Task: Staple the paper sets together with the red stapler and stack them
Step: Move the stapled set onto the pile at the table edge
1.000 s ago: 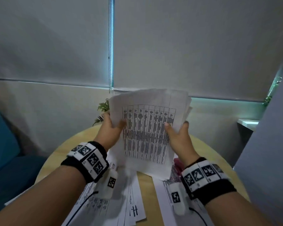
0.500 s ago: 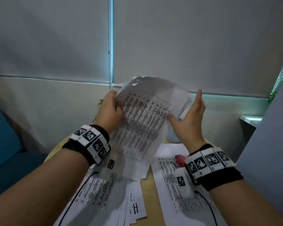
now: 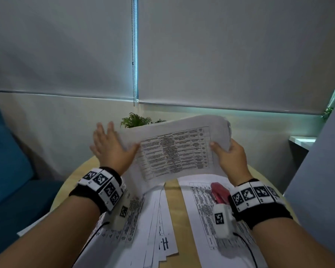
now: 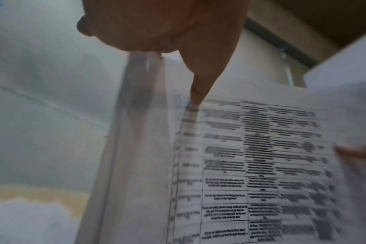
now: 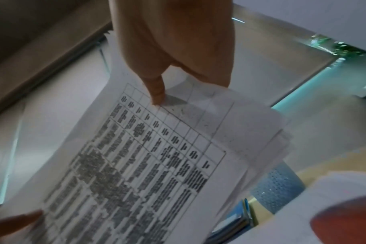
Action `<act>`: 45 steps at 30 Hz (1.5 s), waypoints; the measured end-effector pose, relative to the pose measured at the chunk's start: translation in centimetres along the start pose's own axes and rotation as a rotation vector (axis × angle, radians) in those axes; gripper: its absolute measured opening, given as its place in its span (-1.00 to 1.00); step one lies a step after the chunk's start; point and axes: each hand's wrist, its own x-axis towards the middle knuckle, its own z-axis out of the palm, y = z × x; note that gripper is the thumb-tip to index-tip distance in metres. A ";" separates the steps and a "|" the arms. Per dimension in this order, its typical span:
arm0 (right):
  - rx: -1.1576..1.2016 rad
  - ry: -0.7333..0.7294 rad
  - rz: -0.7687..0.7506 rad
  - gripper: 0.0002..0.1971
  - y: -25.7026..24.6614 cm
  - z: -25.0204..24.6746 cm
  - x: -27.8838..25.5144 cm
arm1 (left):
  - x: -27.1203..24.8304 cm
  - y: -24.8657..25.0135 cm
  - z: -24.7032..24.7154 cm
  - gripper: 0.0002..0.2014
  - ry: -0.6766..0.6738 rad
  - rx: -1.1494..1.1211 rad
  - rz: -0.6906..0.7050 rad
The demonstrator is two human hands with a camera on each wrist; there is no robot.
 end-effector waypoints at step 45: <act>0.137 0.065 0.138 -0.75 4.6 3.3 -2.3 | -0.6 -4.6 2.9 -0.84 -0.117 -0.661 -0.399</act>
